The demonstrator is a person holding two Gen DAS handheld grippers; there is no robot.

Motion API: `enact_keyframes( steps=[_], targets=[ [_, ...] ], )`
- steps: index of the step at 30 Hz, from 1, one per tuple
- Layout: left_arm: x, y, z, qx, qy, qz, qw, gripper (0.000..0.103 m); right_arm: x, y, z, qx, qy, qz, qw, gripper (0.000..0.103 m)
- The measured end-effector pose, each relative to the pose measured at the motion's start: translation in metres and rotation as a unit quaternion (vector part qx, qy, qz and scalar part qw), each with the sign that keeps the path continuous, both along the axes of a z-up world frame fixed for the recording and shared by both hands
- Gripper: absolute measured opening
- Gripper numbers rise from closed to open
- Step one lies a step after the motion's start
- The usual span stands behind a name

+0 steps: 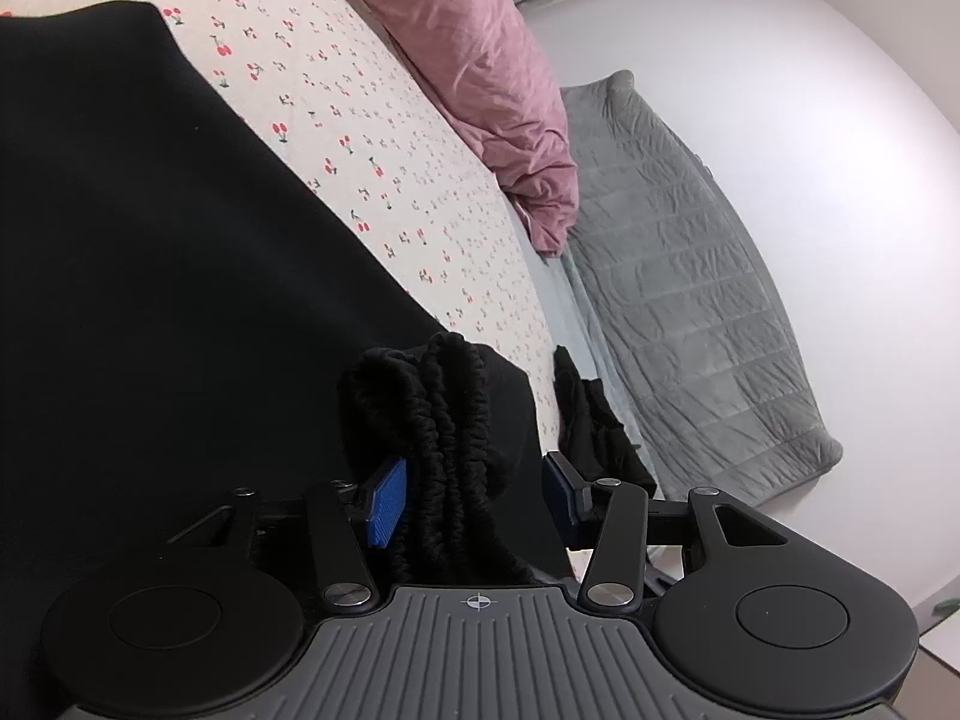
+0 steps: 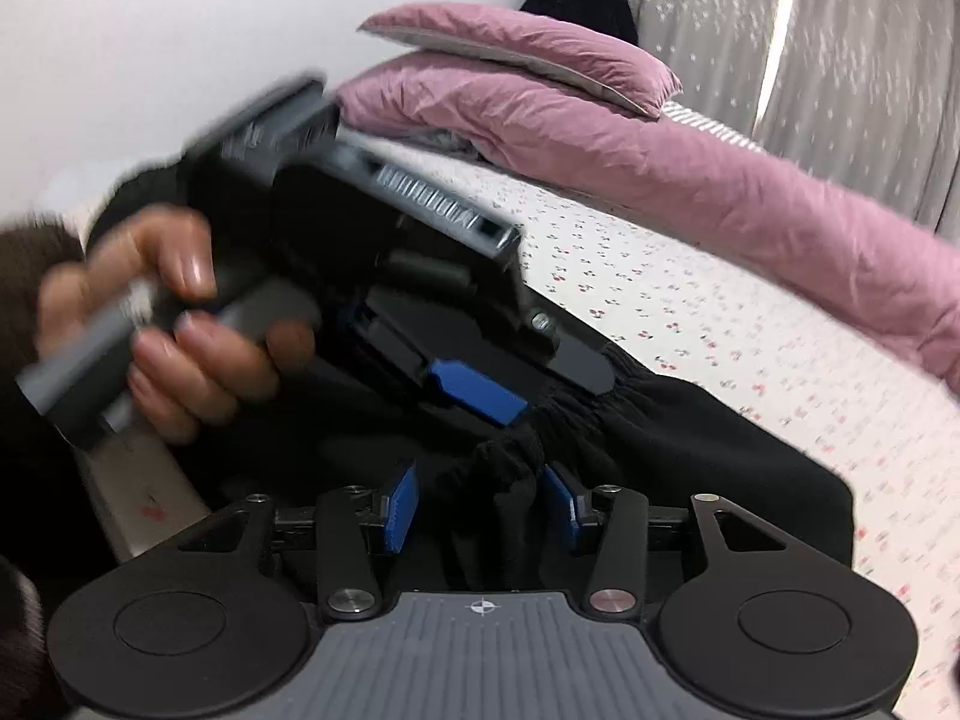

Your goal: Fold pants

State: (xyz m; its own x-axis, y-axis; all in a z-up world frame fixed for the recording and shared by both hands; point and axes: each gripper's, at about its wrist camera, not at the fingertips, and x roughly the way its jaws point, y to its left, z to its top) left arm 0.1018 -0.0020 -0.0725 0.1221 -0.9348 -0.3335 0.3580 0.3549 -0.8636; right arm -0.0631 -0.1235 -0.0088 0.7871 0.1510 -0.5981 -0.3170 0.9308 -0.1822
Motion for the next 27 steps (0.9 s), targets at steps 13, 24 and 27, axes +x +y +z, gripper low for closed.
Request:
enact_keyframes(
  steps=[13, 24, 27],
  targets=[
    [-0.009, -0.017, 0.012, 0.07, -0.043, 0.022, 0.9964, 0.08, -0.019, -0.011, 0.011, 0.001, -0.013, -0.025, 1.0, 0.021],
    [-0.014, -0.015, 0.038, 0.11, -0.121, 0.021, 0.9863, 0.021, -0.039, -0.027, 0.029, 0.096, -0.01, 0.039, 0.995, 0.042],
    [-0.013, 0.008, 0.063, 0.148, -0.159, 0.03, 0.9756, 0.021, -0.045, -0.042, 0.036, 0.134, -0.023, 0.027, 0.99, 0.045]
  ],
)
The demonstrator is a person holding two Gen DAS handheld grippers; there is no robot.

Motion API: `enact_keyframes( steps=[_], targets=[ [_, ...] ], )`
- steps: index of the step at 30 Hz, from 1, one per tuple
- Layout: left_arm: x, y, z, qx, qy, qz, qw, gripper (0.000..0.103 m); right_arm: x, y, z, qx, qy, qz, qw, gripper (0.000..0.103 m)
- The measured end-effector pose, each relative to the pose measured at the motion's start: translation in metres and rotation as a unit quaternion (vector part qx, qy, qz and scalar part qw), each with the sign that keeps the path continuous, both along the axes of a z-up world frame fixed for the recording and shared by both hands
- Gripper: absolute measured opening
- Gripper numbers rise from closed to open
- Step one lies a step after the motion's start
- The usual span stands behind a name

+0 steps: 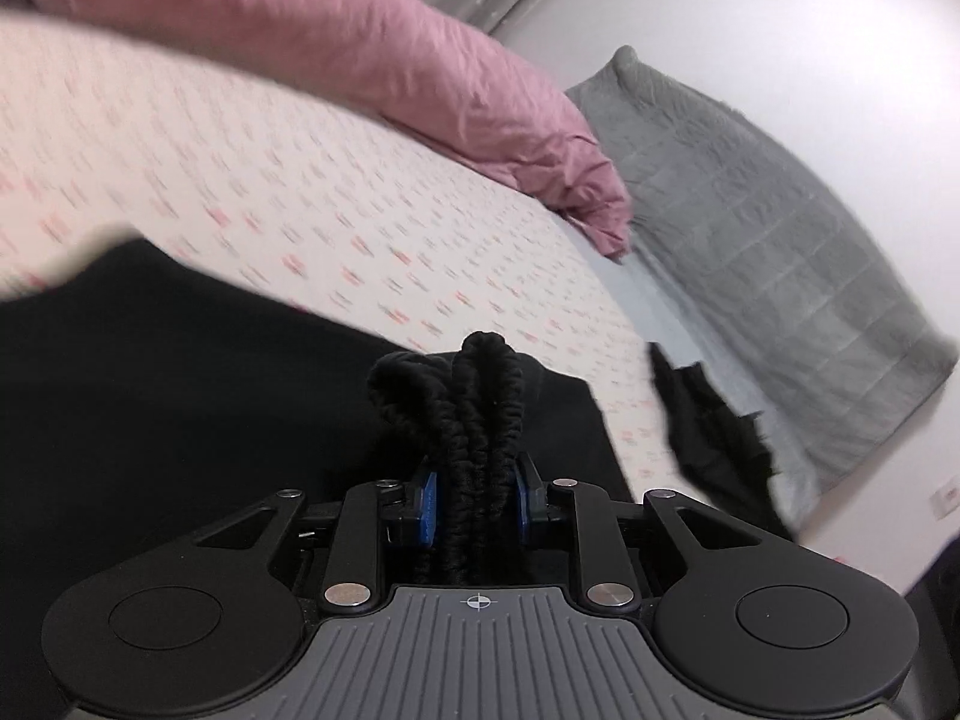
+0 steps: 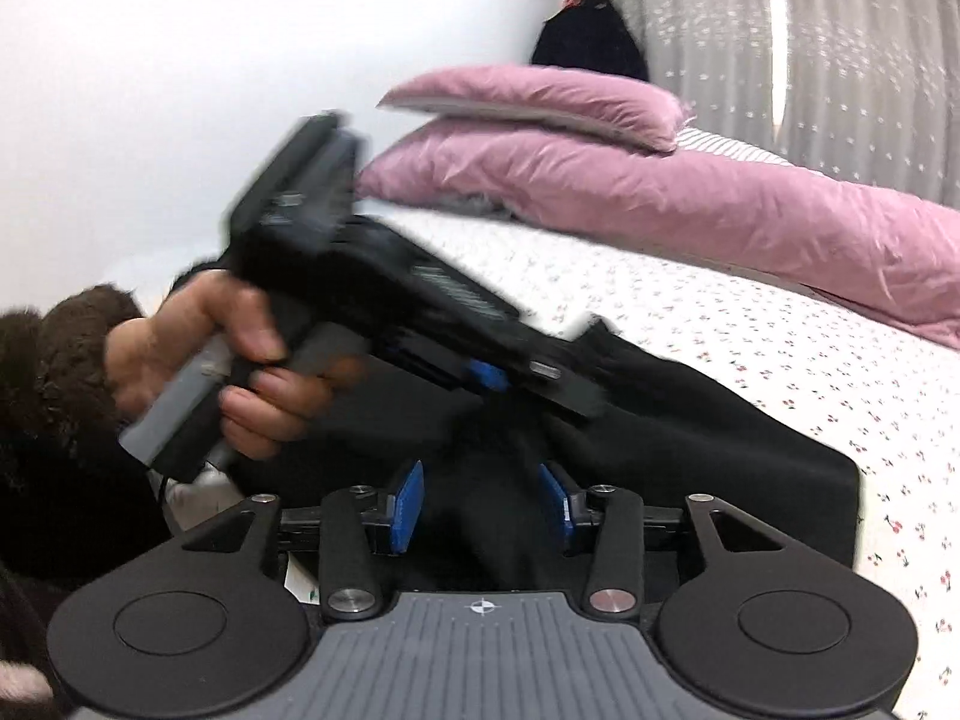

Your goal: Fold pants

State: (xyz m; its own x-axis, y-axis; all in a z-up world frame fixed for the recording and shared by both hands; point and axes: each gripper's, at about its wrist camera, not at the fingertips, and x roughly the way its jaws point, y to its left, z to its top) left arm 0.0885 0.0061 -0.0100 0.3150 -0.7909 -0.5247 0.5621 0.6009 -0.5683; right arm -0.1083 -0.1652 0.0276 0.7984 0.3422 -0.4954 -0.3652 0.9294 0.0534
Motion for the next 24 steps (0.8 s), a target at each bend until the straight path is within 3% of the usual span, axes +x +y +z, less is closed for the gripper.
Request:
enact_keyframes(
  steps=[5, 9, 14, 24],
  targets=[
    [0.012, 0.05, 0.014, 0.035, 0.017, 0.041, 0.9984, 0.021, 0.017, -0.008, -0.006, 0.013, 0.021, -0.046, 0.999, 0.047],
    [0.011, 0.092, 0.017, 0.062, 0.012, 0.072, 0.9954, 0.021, 0.035, 0.001, -0.017, -0.008, 0.043, -0.056, 0.997, 0.048],
    [0.011, 0.146, 0.018, 0.059, 0.029, 0.121, 0.9904, 0.021, 0.054, 0.015, -0.021, -0.026, 0.055, -0.041, 0.997, 0.055],
    [0.011, 0.232, 0.034, 0.065, 0.019, 0.205, 0.9765, 0.021, 0.063, 0.032, -0.026, -0.043, 0.07, -0.015, 0.997, 0.055]
  ],
)
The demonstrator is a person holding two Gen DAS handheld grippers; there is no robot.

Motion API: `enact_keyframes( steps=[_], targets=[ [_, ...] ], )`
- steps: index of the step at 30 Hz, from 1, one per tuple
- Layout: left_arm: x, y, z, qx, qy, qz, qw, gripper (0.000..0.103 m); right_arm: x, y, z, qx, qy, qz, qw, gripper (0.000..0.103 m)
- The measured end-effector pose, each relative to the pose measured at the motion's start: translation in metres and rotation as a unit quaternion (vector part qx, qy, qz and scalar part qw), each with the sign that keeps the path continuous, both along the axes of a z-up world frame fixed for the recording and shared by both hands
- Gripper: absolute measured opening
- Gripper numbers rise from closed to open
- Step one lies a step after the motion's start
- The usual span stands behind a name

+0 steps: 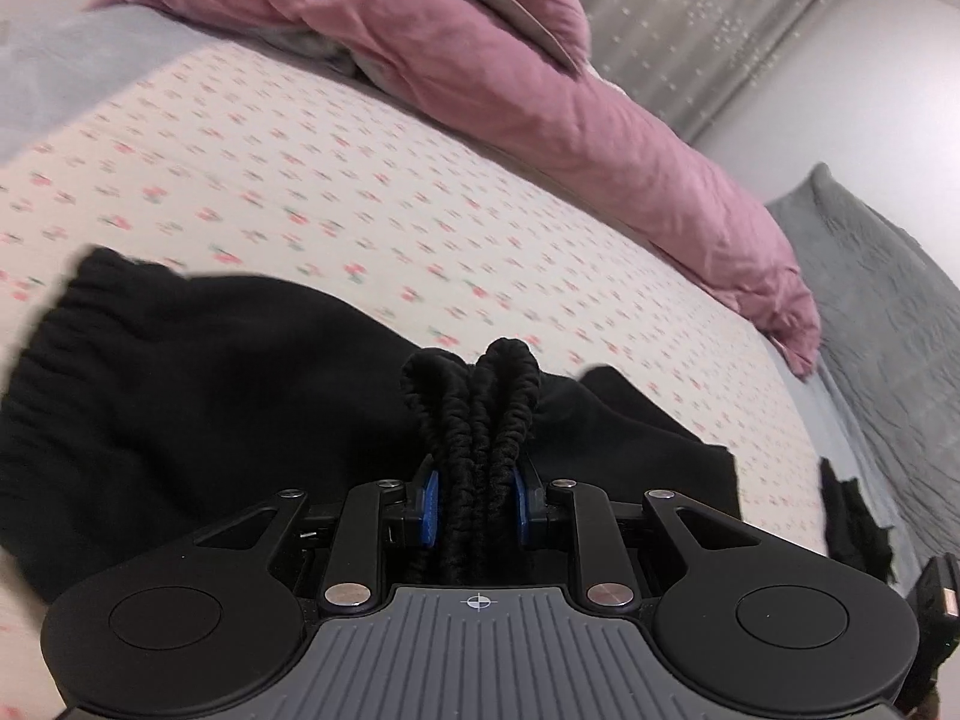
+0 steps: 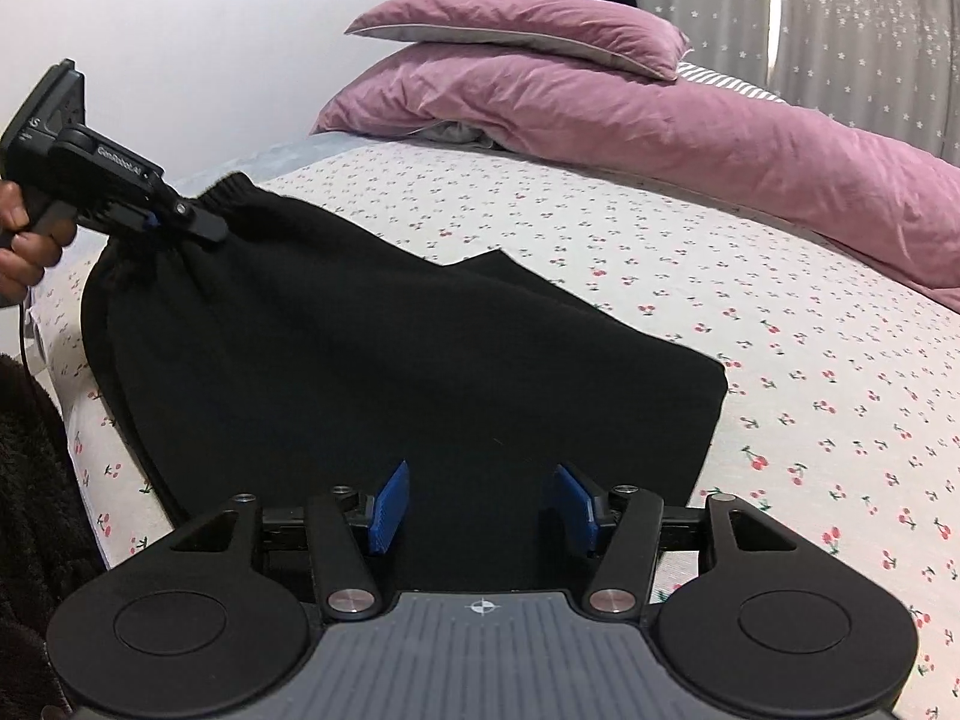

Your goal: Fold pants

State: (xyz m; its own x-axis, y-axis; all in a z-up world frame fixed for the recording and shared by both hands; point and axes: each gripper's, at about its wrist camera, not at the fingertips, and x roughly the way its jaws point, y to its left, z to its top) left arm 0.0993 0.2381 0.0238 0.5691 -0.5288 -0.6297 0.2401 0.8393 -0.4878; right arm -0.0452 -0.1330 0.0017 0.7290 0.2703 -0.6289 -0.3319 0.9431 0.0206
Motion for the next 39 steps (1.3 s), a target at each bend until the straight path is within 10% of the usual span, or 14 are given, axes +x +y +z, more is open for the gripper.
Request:
enact_keyframes(
  steps=[13, 18, 22, 30, 35, 39],
  targets=[
    [0.011, 0.019, -0.03, 0.065, 0.01, 0.024, 0.9975, 0.028, 0.017, 0.007, -0.007, -0.022, 0.013, 0.009, 1.0, 0.059],
    [-0.011, 0.008, -0.006, 0.102, -0.051, 0.033, 0.9929, 0.066, 0.011, 0.0, -0.003, -0.019, -0.003, 0.0, 1.0, 0.063],
    [-0.028, -0.01, 0.017, 0.13, -0.115, 0.033, 0.9842, 0.071, 0.01, -0.011, 0.0, -0.006, -0.012, -0.02, 1.0, 0.064],
    [-0.047, -0.091, 0.002, 0.096, -0.123, -0.115, 0.981, 0.079, 0.016, -0.004, -0.003, -0.012, -0.013, -0.005, 1.0, 0.064],
    [-0.068, -0.132, -0.037, 0.137, -0.12, -0.192, 0.9644, 0.08, 0.006, 0.01, -0.01, -0.034, -0.012, 0.043, 0.998, 0.066],
    [-0.1, -0.139, -0.055, 0.214, -0.199, -0.23, 0.9284, 0.087, -0.006, 0.011, -0.023, -0.059, -0.017, 0.056, 0.997, 0.071]
  ],
)
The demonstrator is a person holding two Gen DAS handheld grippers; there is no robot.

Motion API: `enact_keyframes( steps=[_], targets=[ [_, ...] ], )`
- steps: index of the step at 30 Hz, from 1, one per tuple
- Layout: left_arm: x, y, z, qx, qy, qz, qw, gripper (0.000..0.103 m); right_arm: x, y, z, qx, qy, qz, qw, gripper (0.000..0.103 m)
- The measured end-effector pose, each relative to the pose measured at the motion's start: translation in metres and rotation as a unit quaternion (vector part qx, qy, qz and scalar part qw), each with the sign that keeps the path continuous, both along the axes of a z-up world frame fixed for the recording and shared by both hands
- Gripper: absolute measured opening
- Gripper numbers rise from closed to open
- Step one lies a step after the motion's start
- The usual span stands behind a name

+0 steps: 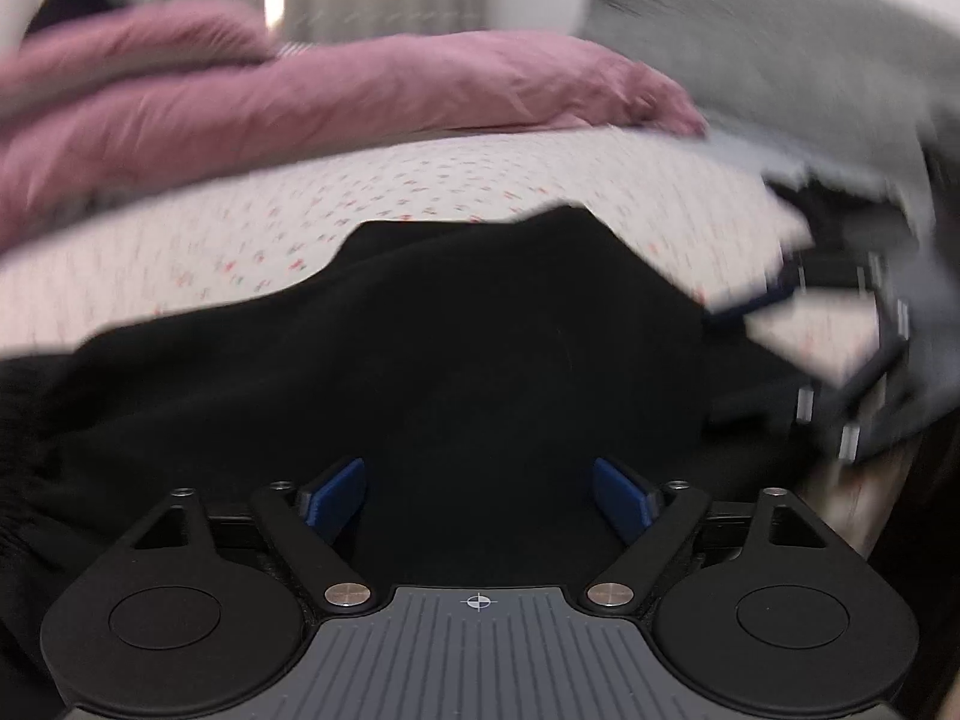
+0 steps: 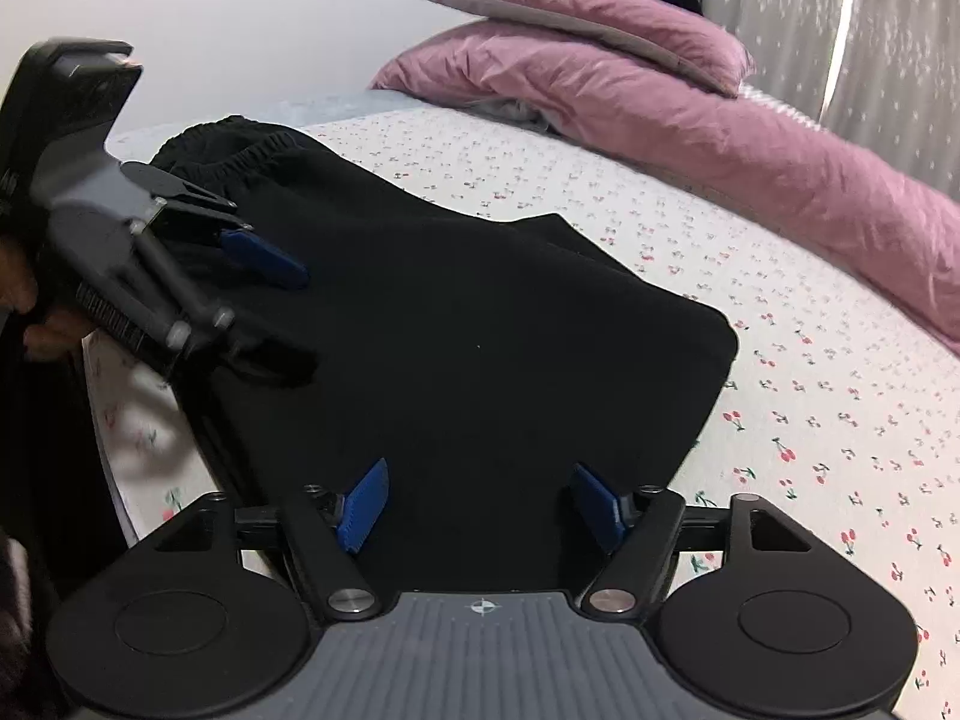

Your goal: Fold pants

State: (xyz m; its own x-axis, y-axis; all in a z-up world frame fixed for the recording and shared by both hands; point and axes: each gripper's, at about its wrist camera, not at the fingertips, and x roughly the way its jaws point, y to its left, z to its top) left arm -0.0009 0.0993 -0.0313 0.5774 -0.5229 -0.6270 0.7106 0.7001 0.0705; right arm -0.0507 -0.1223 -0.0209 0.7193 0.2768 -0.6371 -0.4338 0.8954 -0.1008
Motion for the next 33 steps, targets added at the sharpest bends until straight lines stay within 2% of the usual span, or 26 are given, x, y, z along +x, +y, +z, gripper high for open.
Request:
enact_keyframes(
  steps=[2, 7, 9, 11, 15, 18, 20, 23, 25, 27, 28, 29, 33],
  targets=[
    [-0.009, 0.001, -0.001, 0.002, -0.024, 0.004, 0.9997, 0.087, -0.007, -0.006, 0.0, 0.004, -0.005, -0.002, 1.0, 0.073],
    [-0.009, 0.015, 0.007, -0.024, -0.007, 0.008, 0.9996, 0.088, -0.02, -0.026, 0.004, 0.031, 0.001, -0.028, 0.999, 0.077],
    [-0.013, 0.019, 0.01, -0.04, -0.001, 0.008, 0.9992, 0.088, -0.024, -0.036, 0.008, 0.052, 0.009, -0.037, 0.998, 0.077],
    [-0.014, 0.018, 0.013, -0.064, -0.002, 0.002, 0.9979, 0.088, -0.025, -0.051, 0.014, 0.095, 0.03, -0.05, 0.994, 0.077],
    [-0.021, 0.009, 0.018, -0.107, -0.013, -0.022, 0.994, 0.089, -0.018, -0.08, 0.016, 0.206, 0.083, -0.089, 0.971, 0.077],
    [-0.026, -0.004, 0.016, -0.105, -0.013, -0.039, 0.9936, 0.089, -0.012, -0.094, 0.012, 0.281, 0.124, -0.097, 0.947, 0.073],
    [-0.029, -0.013, 0.014, -0.097, -0.014, -0.053, 0.9938, 0.089, -0.009, -0.099, 0.006, 0.315, 0.152, -0.099, 0.932, 0.065],
    [-0.037, -0.026, 0.01, -0.088, -0.021, -0.078, 0.9928, 0.089, -0.003, -0.098, -0.004, 0.334, 0.193, -0.107, 0.917, 0.055],
    [-0.039, -0.034, 0.008, -0.083, -0.018, -0.095, 0.9918, 0.089, -0.001, -0.098, -0.009, 0.344, 0.216, -0.114, 0.907, 0.054],
    [-0.042, -0.041, 0.005, -0.081, -0.014, -0.109, 0.9906, 0.089, -0.001, -0.098, -0.01, 0.357, 0.223, -0.11, 0.9, 0.045],
    [-0.044, -0.044, 0.004, -0.078, -0.014, -0.117, 0.9899, 0.089, -0.002, -0.098, -0.011, 0.368, 0.231, -0.106, 0.894, 0.036],
    [-0.047, -0.048, 0.003, -0.076, -0.014, -0.124, 0.9893, 0.089, -0.002, -0.098, -0.013, 0.378, 0.241, -0.104, 0.888, 0.034],
    [-0.054, -0.059, 0.001, -0.073, -0.022, -0.145, 0.9864, 0.089, -0.004, -0.1, -0.008, 0.394, 0.236, -0.103, 0.882, 0.027]
  ],
)
